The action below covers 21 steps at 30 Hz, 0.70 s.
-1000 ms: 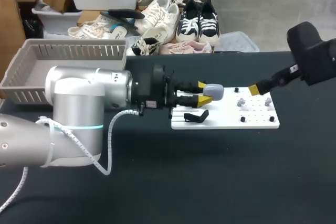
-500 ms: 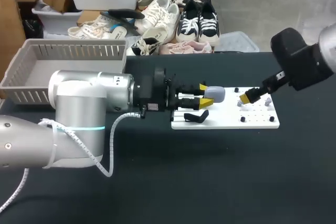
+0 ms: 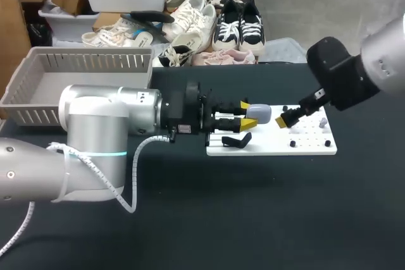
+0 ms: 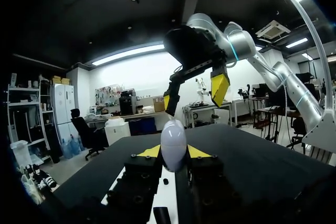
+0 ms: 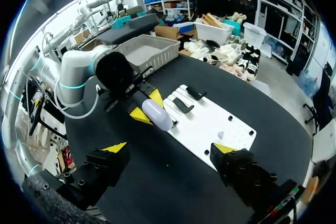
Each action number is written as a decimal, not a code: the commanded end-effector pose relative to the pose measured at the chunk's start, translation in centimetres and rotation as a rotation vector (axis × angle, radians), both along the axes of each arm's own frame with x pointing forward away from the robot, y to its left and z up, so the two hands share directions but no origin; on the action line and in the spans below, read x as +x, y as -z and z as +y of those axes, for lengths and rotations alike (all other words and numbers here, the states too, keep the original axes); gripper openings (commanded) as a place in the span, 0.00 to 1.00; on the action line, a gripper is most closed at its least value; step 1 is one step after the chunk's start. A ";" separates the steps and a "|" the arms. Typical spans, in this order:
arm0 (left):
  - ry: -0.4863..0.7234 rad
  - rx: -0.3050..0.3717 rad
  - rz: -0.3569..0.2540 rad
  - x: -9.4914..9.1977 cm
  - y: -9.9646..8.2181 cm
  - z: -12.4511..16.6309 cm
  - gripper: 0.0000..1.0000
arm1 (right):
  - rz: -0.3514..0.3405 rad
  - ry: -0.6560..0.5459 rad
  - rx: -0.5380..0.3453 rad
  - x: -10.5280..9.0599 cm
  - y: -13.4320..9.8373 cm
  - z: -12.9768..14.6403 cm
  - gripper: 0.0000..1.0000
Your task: Pick up each earbud case from the left stands, insert the matching earbuds, close the lid, and place the case in the box.
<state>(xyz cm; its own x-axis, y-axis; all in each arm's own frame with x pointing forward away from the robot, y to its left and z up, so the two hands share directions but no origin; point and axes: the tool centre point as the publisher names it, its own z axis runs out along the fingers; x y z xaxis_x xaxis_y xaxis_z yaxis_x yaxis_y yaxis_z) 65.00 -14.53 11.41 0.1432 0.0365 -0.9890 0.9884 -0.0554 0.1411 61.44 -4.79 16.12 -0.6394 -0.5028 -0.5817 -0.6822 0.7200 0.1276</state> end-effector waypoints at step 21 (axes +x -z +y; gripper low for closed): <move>0.000 -0.003 -0.001 0.1 0.1 0.0 0.00 | 0.021 0.030 -0.072 2.3 2.0 2.7 1.00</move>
